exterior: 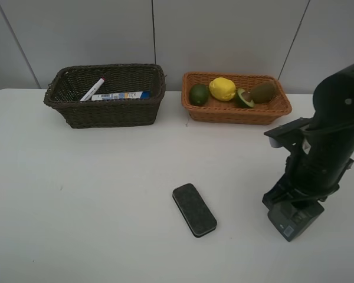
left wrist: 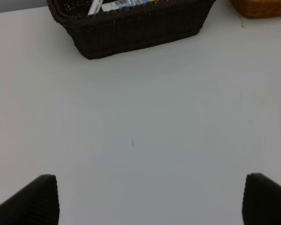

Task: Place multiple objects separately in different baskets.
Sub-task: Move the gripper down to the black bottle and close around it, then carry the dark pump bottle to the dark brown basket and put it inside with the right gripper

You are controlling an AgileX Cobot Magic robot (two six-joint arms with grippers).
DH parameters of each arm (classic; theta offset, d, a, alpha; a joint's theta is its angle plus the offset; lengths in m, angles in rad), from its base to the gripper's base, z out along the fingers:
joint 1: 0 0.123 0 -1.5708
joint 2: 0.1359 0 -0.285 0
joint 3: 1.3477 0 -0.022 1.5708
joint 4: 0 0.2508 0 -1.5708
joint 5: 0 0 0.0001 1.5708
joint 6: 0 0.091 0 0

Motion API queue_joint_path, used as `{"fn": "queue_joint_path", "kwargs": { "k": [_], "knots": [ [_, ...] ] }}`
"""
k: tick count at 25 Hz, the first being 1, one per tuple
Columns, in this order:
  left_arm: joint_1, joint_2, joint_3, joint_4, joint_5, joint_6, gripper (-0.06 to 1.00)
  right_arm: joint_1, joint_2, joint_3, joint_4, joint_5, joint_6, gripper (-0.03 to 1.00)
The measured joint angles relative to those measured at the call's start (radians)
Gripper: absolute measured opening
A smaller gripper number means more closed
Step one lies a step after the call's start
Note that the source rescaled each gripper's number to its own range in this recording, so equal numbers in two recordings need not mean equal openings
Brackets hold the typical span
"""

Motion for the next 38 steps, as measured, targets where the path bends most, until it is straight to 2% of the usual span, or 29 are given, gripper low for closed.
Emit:
{"fn": "queue_joint_path", "kwargs": {
  "k": [2, 6, 11, 16, 21, 28, 29, 31, 32, 33, 35, 37, 38],
  "knots": [
    [0.0, 0.0, 0.0, 0.0, 0.0, 0.0, 1.0, 0.0, -0.006, -0.004, 0.0, 0.017, 0.0, 0.0],
    [0.0, 0.0, 0.0, 0.0, 0.0, 0.0, 1.0, 0.0, -0.065, -0.087, -0.004, 0.111, 0.0, 0.0],
    [0.0, 0.0, 0.0, 0.0, 0.0, 0.0, 1.0, 0.0, -0.12, -0.4, -0.029, 0.175, 0.0, 0.0],
    [0.0, 0.0, 0.0, 0.0, 0.0, 0.0, 1.0, 0.0, -0.002, -0.771, -0.003, 0.157, 0.0, 0.0],
    [0.0, 0.0, 0.0, 0.0, 0.0, 0.0, 1.0, 0.0, 0.294, -1.143, 0.14, 0.106, -0.06, 0.0],
    [0.0, 0.0, 0.0, 0.0, 0.0, 0.0, 1.0, 0.0, 0.768, -1.633, 0.394, 0.061, -0.153, 0.0],
    [0.0, 0.0, 0.0, 0.0, 0.0, 0.0, 1.0, 0.0, 0.873, -1.756, 0.453, 0.031, -0.155, 0.0],
    [0.0, 0.0, 0.0, 0.0, 0.0, 0.0, 1.0, 0.0, 0.965, -1.842, 0.48, -0.004, -0.155, 0.0],
    [0.0, 0.0, 0.0, 0.0, 0.0, 0.0, 1.0, 0.0, 0.995, -1.877, 0.488, -0.026, -0.155, 0.03],
    [0.0, 0.0, 0.0, 0.0, 0.0, 0.0, 1.0, 0.0, 1.025, -1.897, 0.489, -0.05, -0.154, 0.11],
    [0.0, 0.0, 0.0, 0.0, 0.0, 0.0, 1.0, 0.0, 1.059, -1.921, 0.485, -0.102, -0.154, 0.39],
    [0.0, 0.0, 0.0, 0.0, 0.0, 0.0, 1.0, 0.0, 1.07, -1.928, 0.463, -0.129, -0.154, 0.72],
    [0.0, 0.0, 0.0, 0.0, 0.0, 0.0, 1.0, 0.0, 1.07, -1.929, 0.453, -0.135, -0.154, 0.82]
  ]
}}
